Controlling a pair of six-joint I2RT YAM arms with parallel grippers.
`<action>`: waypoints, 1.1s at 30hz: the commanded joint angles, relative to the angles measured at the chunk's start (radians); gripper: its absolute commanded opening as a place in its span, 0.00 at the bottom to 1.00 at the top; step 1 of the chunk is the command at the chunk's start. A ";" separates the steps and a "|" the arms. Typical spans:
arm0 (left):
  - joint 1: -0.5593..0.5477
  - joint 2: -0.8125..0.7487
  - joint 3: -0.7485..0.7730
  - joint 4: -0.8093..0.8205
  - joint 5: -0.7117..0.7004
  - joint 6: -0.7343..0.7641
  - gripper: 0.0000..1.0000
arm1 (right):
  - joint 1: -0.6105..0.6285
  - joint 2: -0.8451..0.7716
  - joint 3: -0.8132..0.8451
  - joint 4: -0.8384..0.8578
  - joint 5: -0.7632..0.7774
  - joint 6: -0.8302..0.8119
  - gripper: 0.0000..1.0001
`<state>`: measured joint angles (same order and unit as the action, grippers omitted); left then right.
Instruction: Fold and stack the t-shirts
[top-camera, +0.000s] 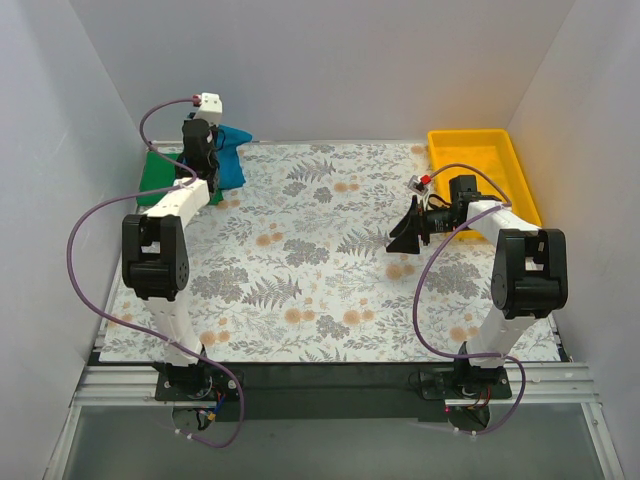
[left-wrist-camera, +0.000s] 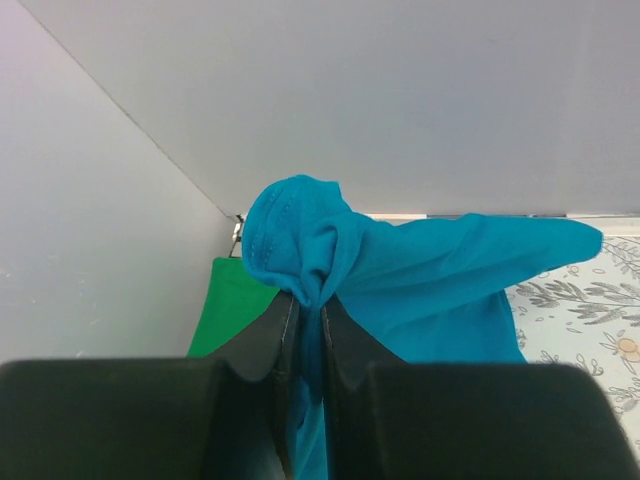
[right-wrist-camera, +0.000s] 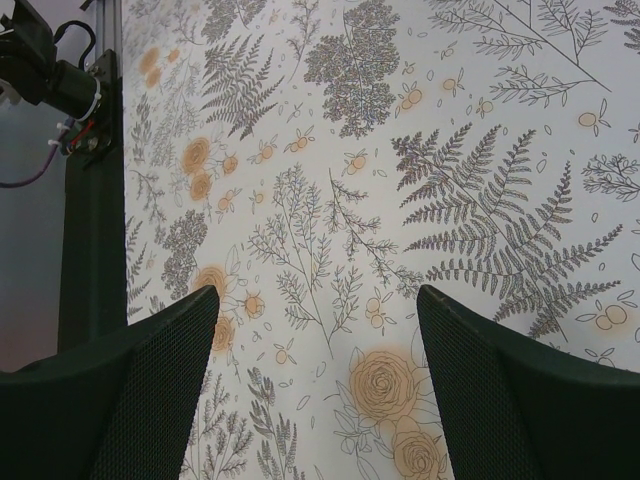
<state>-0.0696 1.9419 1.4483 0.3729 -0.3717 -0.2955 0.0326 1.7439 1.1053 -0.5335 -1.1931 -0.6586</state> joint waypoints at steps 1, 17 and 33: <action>0.007 -0.061 0.012 0.014 0.054 -0.020 0.00 | -0.007 0.009 0.041 -0.025 -0.036 -0.019 0.86; -0.002 -0.314 -0.169 0.021 0.166 -0.051 0.00 | -0.005 0.008 0.047 -0.040 -0.037 -0.036 0.86; -0.002 -0.480 -0.299 -0.034 0.151 -0.080 0.00 | -0.005 0.009 0.048 -0.046 -0.036 -0.042 0.86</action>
<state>-0.0704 1.5398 1.1606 0.3191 -0.1986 -0.3717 0.0326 1.7565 1.1168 -0.5598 -1.1931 -0.6849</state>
